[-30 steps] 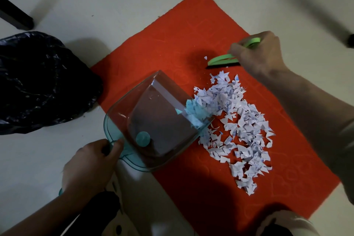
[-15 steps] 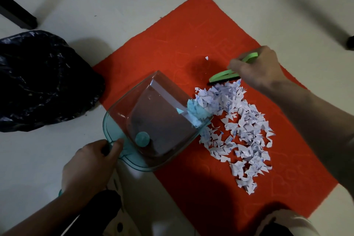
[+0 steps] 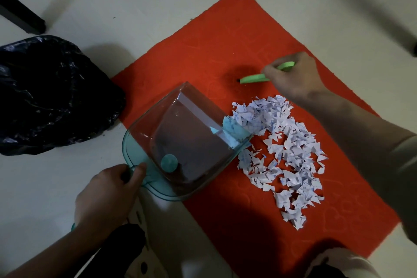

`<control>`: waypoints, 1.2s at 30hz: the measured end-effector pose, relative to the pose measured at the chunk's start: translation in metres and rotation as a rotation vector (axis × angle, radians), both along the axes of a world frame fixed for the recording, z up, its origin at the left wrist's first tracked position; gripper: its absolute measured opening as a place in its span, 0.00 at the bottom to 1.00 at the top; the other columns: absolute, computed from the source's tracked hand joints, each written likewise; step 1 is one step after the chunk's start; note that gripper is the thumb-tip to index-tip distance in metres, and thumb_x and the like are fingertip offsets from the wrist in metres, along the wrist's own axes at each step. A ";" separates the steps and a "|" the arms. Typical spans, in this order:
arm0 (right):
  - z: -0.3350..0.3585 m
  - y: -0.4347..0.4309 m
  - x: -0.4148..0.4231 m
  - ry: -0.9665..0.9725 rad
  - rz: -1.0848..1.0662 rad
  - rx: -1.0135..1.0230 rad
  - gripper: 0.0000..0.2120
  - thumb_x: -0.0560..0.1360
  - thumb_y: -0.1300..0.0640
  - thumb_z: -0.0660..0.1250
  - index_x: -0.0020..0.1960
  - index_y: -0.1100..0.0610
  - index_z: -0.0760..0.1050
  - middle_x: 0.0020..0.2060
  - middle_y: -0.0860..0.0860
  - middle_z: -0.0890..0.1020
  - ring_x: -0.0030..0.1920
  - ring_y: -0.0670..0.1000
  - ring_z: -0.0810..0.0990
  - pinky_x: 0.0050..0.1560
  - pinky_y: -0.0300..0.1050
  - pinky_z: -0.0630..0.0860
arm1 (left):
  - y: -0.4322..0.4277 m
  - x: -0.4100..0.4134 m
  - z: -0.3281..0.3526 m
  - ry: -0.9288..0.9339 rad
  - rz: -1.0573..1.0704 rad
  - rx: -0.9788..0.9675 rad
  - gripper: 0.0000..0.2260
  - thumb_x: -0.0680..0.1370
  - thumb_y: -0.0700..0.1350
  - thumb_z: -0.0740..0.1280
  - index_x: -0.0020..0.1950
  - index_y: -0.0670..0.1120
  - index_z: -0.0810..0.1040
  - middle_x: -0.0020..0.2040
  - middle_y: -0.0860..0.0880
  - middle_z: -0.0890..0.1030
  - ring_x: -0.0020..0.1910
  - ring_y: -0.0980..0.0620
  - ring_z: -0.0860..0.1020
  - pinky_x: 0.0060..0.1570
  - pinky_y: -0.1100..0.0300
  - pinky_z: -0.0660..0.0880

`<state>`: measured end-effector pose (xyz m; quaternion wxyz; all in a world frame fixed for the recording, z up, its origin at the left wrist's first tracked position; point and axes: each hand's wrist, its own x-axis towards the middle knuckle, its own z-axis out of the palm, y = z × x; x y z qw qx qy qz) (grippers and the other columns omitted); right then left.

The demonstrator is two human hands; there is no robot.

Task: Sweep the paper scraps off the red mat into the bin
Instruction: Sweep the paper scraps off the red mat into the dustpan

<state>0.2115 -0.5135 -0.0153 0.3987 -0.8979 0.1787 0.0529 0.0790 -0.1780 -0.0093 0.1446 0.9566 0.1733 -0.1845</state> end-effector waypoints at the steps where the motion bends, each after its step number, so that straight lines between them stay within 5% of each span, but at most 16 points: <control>1: 0.003 -0.003 -0.003 0.018 0.005 -0.014 0.11 0.73 0.55 0.67 0.44 0.62 0.83 0.33 0.59 0.81 0.28 0.49 0.70 0.28 0.44 0.68 | 0.001 0.000 0.000 -0.003 0.002 -0.002 0.21 0.79 0.61 0.59 0.34 0.48 0.76 0.29 0.51 0.77 0.29 0.53 0.75 0.27 0.62 0.65; 5: 0.014 -0.012 -0.012 -0.086 -0.061 -0.051 0.11 0.73 0.54 0.67 0.43 0.63 0.82 0.39 0.63 0.83 0.33 0.53 0.74 0.31 0.51 0.74 | 0.002 0.000 0.000 0.001 0.002 -0.013 0.21 0.79 0.61 0.58 0.35 0.48 0.76 0.29 0.51 0.78 0.29 0.53 0.76 0.27 0.62 0.65; 10: 0.009 -0.025 -0.016 -0.175 -0.155 -0.114 0.11 0.75 0.55 0.65 0.50 0.59 0.83 0.41 0.54 0.82 0.37 0.49 0.76 0.31 0.38 0.68 | 0.000 -0.001 -0.001 -0.007 0.007 0.000 0.21 0.79 0.61 0.59 0.35 0.48 0.77 0.30 0.51 0.78 0.30 0.54 0.75 0.28 0.62 0.64; 13: 0.002 -0.028 -0.023 -0.130 -0.154 -0.113 0.11 0.76 0.57 0.64 0.51 0.59 0.83 0.42 0.54 0.82 0.38 0.51 0.76 0.34 0.43 0.70 | 0.000 -0.002 -0.001 0.000 0.010 -0.007 0.21 0.79 0.61 0.59 0.35 0.48 0.77 0.30 0.51 0.78 0.30 0.54 0.75 0.28 0.62 0.64; 18: 0.004 -0.030 -0.032 -0.043 -0.170 -0.097 0.13 0.70 0.48 0.67 0.39 0.58 0.79 0.36 0.58 0.83 0.35 0.62 0.81 0.34 0.57 0.79 | -0.001 0.001 -0.003 -0.009 -0.001 -0.024 0.22 0.79 0.62 0.58 0.34 0.48 0.76 0.30 0.50 0.78 0.30 0.52 0.76 0.29 0.61 0.66; 25: 0.007 -0.029 -0.015 -0.195 -0.183 -0.089 0.10 0.75 0.56 0.65 0.50 0.58 0.83 0.42 0.52 0.80 0.38 0.48 0.75 0.29 0.31 0.66 | -0.003 0.000 -0.005 0.013 -0.004 -0.023 0.22 0.78 0.62 0.58 0.36 0.49 0.77 0.31 0.51 0.79 0.31 0.53 0.77 0.29 0.61 0.67; 32: -0.001 -0.028 -0.025 -0.061 -0.122 -0.027 0.09 0.75 0.54 0.66 0.44 0.59 0.82 0.37 0.59 0.82 0.31 0.52 0.73 0.31 0.46 0.71 | -0.003 0.000 -0.006 0.014 -0.012 -0.027 0.21 0.79 0.62 0.58 0.36 0.49 0.77 0.30 0.51 0.79 0.30 0.53 0.77 0.28 0.62 0.67; 36: 0.009 -0.027 -0.028 -0.110 -0.173 -0.008 0.10 0.73 0.55 0.66 0.39 0.61 0.80 0.36 0.62 0.81 0.30 0.53 0.71 0.29 0.47 0.69 | -0.003 0.000 -0.005 0.007 -0.016 -0.022 0.21 0.79 0.62 0.58 0.36 0.49 0.77 0.30 0.51 0.79 0.30 0.53 0.76 0.28 0.62 0.65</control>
